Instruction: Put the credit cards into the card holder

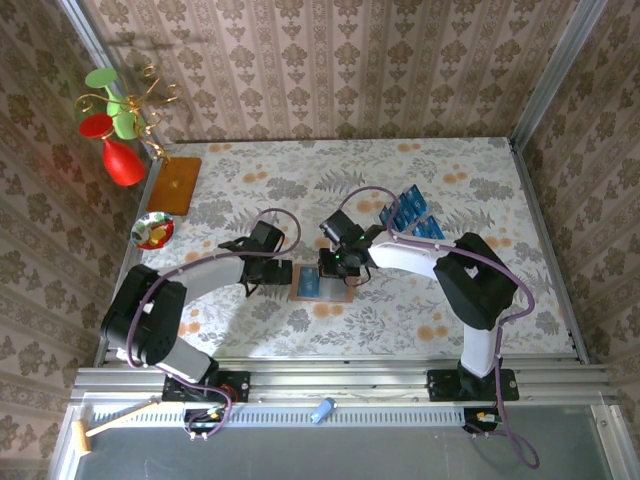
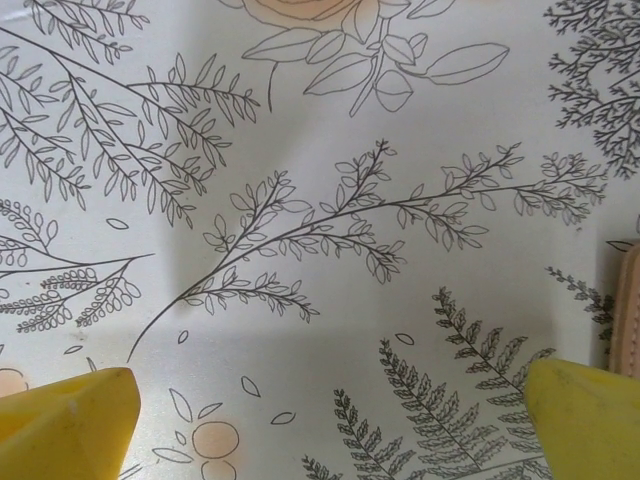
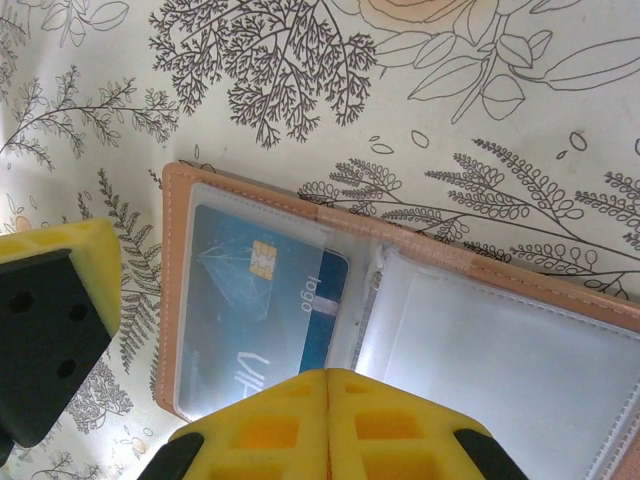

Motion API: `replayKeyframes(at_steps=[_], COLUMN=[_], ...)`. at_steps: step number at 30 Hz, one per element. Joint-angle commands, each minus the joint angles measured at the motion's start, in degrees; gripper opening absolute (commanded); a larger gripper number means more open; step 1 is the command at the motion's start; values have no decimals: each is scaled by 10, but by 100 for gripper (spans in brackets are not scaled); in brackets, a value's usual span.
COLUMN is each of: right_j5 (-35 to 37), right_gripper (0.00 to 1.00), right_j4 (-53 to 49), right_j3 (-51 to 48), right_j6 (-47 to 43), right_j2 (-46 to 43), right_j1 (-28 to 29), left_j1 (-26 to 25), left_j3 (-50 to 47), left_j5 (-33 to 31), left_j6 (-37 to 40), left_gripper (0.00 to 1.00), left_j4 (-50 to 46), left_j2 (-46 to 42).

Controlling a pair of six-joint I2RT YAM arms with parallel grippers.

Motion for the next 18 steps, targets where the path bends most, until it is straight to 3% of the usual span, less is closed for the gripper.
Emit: replayKeyframes(at_steps=[1, 18], right_j5=[12, -5], right_gripper=[9, 9], right_j4=[-18, -15], right_j3=[19, 48], right_j6=[-8, -6], right_j2=[21, 63], right_j1=[-1, 0], left_j1=[3, 2], left_j3=[6, 0], left_j5=[4, 17], left_j6=[12, 12], left_gripper=[100, 100], left_j4=[-6, 18], left_j2=[16, 48])
